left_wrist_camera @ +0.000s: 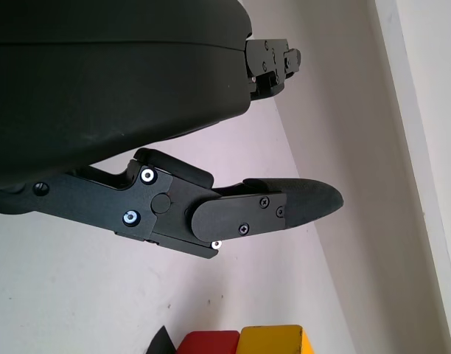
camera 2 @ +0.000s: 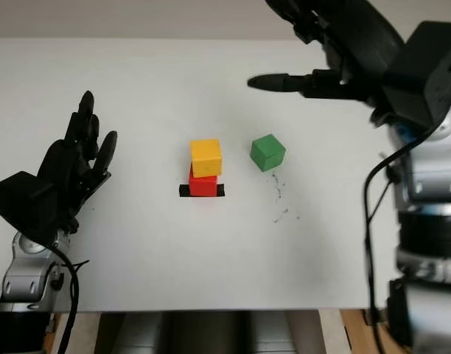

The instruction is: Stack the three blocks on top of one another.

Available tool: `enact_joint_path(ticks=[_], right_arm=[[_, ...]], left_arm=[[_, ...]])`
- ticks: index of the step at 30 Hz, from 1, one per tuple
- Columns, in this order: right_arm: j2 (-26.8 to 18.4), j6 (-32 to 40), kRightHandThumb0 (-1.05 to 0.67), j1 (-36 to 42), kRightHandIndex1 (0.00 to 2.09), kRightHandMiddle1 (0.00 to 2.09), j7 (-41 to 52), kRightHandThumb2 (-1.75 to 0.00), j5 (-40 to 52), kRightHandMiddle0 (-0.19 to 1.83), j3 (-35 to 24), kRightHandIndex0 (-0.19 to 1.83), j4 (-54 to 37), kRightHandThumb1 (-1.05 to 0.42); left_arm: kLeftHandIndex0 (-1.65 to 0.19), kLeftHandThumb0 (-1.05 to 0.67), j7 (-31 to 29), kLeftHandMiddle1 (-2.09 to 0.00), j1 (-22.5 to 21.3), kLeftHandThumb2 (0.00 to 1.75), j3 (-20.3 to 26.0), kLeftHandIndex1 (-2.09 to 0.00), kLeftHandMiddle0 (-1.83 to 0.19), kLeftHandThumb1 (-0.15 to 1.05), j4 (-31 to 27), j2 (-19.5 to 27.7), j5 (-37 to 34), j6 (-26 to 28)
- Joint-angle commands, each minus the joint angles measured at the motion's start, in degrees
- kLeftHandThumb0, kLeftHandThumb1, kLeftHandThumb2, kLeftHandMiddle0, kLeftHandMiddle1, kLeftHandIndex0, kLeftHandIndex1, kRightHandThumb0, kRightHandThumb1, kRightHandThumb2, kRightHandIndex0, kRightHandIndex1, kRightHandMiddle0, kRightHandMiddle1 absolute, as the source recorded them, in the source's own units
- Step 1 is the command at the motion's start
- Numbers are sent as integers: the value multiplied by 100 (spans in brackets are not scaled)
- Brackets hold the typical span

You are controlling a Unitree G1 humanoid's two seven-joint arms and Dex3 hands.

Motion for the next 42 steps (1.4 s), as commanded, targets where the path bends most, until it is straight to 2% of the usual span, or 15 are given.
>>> enact_joint_path(ticks=[1,7,13,20,26,31,42], right_arm=[[-353,-745,-75,-330,20,61,-107,-6,-520,31,318,39,614,-78],[-787,-2030,-74,-1067,11,43,-351,-6,-1962,36,1211,41,1807,-78],[-711,-2614,-71,-1258,6,32,-905,-5,-3143,41,1985,37,2241,-79],[-400,-2685,-67,-1124,5,30,-1580,-5,-3548,43,2341,35,2500,-78],[-269,-2509,-66,-994,4,27,-1872,-6,-3788,42,2534,32,2429,-79],[-182,-2583,-64,-1020,4,27,-2281,-6,-3989,46,2735,30,2750,-80],[-162,-2435,-58,-1100,2,27,-2265,-5,-4294,49,3130,22,3063,-80]], left_arm=[[12,-69,38,-6,-3,49,-23,-6,13,105,-69,-27,25,-31],[13,-68,1,-5,-39,50,-26,-5,14,105,-42,13,8,-35],[12,-69,-8,-5,-70,52,-74,-5,14,105,-15,72,134,-47],[11,-68,23,-6,-63,50,-35,-6,12,105,-35,12,71,-70],[12,-69,-16,-5,-34,49,-12,-5,14,105,-38,16,-26,-66],[12,-68,13,-5,-11,49,-21,-5,14,105,-57,27,-22,-50],[13,-67,-10,-6,52,50,-16,-5,14,105,-83,40,-42,-96]])
